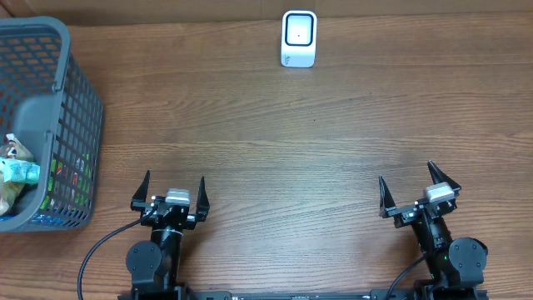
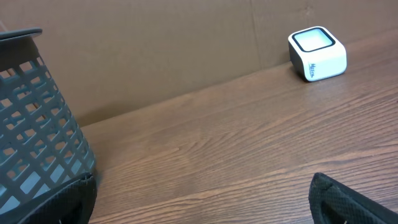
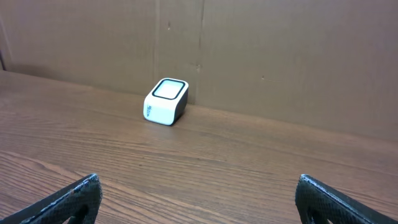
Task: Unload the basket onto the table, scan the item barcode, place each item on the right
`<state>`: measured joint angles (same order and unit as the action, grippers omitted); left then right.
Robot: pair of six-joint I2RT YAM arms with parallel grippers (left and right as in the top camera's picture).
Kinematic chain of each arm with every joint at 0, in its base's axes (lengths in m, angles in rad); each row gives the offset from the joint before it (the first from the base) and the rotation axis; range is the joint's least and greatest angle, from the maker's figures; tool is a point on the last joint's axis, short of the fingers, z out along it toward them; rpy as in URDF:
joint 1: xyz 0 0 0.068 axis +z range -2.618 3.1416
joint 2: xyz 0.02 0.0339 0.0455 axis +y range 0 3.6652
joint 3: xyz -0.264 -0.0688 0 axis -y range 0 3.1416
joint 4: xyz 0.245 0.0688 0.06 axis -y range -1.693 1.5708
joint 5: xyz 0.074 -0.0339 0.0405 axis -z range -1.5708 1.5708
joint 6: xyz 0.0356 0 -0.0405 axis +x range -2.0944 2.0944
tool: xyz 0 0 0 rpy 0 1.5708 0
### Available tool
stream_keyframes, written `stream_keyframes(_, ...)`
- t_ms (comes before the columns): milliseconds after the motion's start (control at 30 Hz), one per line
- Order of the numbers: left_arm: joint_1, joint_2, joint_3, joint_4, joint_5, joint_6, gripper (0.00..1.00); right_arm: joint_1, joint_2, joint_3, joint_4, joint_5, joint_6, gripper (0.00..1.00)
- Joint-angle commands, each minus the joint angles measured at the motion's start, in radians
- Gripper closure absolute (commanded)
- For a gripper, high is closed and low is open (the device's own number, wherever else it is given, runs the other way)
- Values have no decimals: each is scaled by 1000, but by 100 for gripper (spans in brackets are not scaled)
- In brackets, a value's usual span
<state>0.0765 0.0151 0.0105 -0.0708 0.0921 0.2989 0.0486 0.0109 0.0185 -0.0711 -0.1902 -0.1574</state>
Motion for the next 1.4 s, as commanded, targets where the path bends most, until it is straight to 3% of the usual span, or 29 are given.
stream_keyframes(0,2,-10,-6,0,-7,8,0,5,-8,-10,5,10,1,0)
stream_keyframes(1367,2,-10,-6,11,25,8,0,5,-8,-10,28,5,2,0)
